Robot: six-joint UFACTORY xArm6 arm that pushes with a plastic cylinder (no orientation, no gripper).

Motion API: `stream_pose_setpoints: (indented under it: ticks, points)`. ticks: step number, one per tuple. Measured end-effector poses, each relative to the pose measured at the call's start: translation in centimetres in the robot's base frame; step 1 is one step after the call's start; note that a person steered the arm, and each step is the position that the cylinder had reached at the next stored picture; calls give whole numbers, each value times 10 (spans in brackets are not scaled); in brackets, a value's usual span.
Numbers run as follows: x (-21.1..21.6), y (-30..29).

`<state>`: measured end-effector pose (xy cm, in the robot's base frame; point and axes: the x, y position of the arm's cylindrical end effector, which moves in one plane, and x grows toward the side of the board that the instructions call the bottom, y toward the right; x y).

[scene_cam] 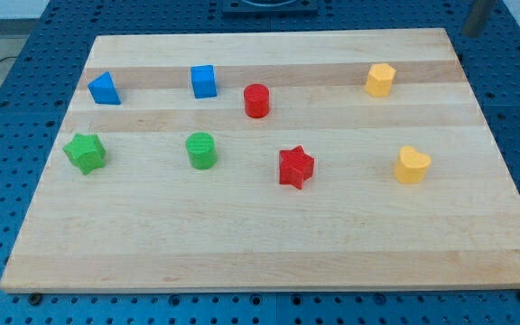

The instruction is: Push the red circle below to the yellow hexagon

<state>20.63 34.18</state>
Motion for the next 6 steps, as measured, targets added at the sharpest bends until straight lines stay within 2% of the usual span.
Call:
stream_pose_setpoints:
  ticks: [1, 3, 4, 5, 6]
  points:
    - [28, 2]
    - [82, -34]
    - [131, -60]
    - [167, -109]
    - [177, -189]
